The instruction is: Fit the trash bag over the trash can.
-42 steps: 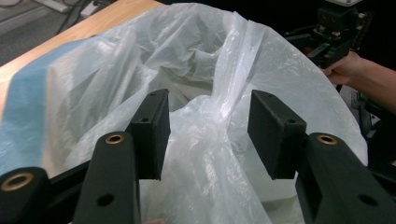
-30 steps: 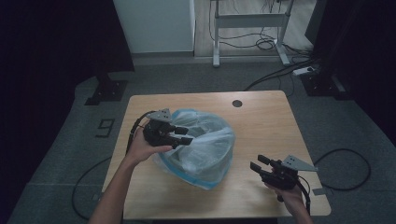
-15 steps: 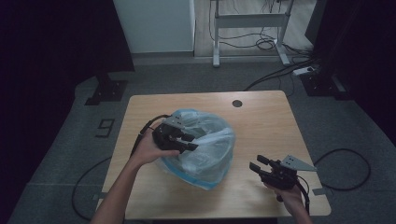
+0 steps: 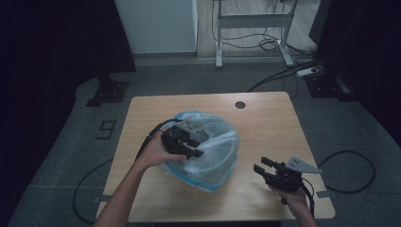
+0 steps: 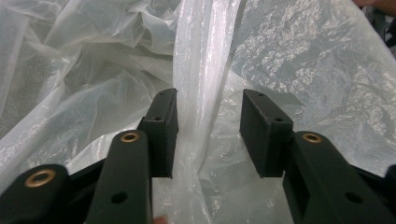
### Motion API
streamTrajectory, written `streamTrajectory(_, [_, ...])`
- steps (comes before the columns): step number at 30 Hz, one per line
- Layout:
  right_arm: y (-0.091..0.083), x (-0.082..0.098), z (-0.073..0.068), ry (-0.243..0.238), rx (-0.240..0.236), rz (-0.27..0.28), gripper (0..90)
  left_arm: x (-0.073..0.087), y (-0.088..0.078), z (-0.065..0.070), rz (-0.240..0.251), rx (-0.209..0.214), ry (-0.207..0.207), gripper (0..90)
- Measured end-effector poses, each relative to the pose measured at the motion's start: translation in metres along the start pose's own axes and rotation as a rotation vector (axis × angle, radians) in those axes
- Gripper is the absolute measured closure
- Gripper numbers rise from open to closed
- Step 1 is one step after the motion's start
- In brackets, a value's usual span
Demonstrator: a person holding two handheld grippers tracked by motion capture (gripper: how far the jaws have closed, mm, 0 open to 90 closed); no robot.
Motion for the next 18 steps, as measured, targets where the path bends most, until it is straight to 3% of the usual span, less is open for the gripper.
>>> streamTrajectory(10, [0.0, 0.0, 0.0, 0.002, 0.007, -0.001, 45.9, 0.015, -0.029, -0.004, 0.225, -0.02, -0.061, 39.6])
streamTrajectory(14, [-0.001, 0.0, 0.001, 0.002, 0.019, 0.001, 45.2, 0.028, -0.041, -0.006, 0.307, -0.051, -0.098, 36.0])
streamTrajectory(18, [-0.003, 0.0, 0.002, 0.002, 0.033, 0.004, 44.2, 0.042, -0.048, -0.005, 0.349, -0.086, -0.126, 32.1])
Point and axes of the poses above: each handheld gripper's, and its own axes: y roughly forward along the jaws, x roughly out of its underside, z roughly to its right, the point moved 1 cm from there along y, roughly forward along the jaws, and after that the axes turned 3 degrees about -y, right-handed, at the moved point
